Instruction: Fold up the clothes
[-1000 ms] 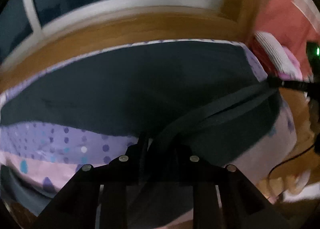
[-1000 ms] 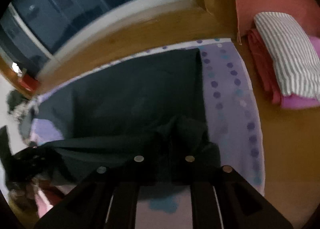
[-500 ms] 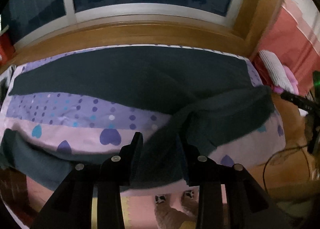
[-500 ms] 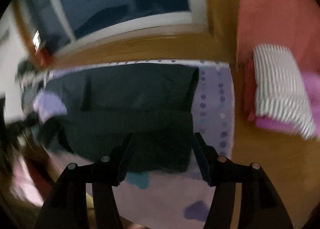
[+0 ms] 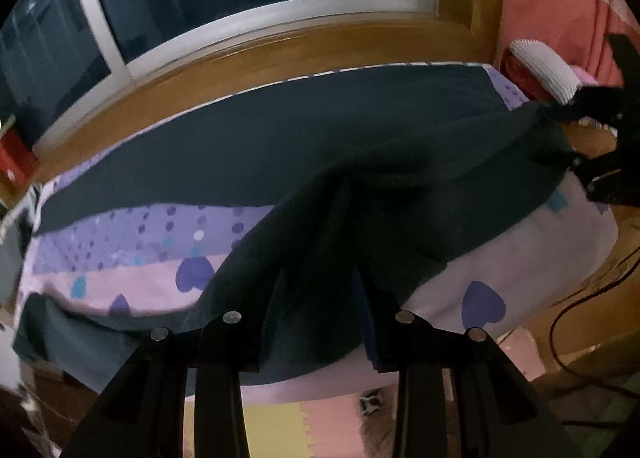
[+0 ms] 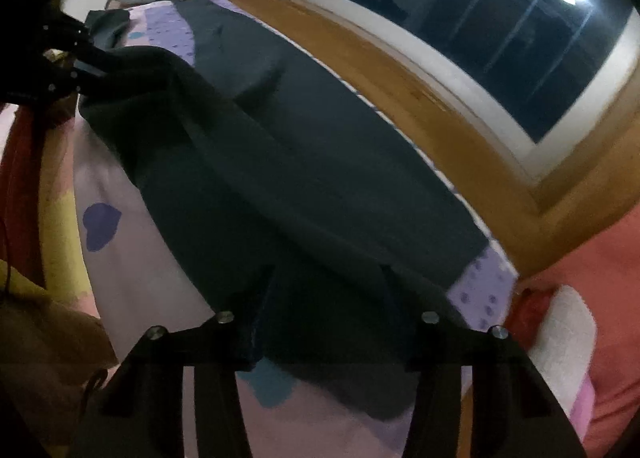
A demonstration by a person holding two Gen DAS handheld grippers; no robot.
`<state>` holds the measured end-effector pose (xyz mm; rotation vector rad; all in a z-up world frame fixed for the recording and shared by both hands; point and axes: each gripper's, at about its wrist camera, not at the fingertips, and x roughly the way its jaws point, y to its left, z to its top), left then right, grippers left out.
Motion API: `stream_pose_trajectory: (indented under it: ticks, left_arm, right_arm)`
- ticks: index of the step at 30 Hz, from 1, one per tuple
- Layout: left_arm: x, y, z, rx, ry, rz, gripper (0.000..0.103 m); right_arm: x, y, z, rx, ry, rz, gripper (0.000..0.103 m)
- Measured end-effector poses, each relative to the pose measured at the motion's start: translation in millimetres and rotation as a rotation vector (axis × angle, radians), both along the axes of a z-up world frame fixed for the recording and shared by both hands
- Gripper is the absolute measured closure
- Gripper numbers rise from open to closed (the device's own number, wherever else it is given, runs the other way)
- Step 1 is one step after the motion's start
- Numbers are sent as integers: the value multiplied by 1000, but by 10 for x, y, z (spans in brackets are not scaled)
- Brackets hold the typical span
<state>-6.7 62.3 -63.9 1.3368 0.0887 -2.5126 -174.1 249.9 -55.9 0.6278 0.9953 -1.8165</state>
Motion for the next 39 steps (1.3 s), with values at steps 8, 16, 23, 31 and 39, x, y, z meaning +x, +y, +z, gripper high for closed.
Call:
stream_pose_trajectory:
  ticks: [8,16,23,31,39]
  left_arm:
    - [-24,-136,-77,119,95,28,68]
    - [-148,-197,-179,121,65,5,75]
    - [-341,-286,-208,124,29,-41,81]
    - [-344,-234,-187,60,10,-52,100]
    - [24,22,427,-18,133,-41,100]
  right_arm:
    - [-118,-157,-71,-16,-54,9,67]
    - [-149,-170,-80,-33,-77,12,67]
    - [-187,-166,-120,-40,-95,9,67]
    - [-181,-77,-78,-65,-91,-26,67]
    - [-275,147,60,-129,-75,-72,67]
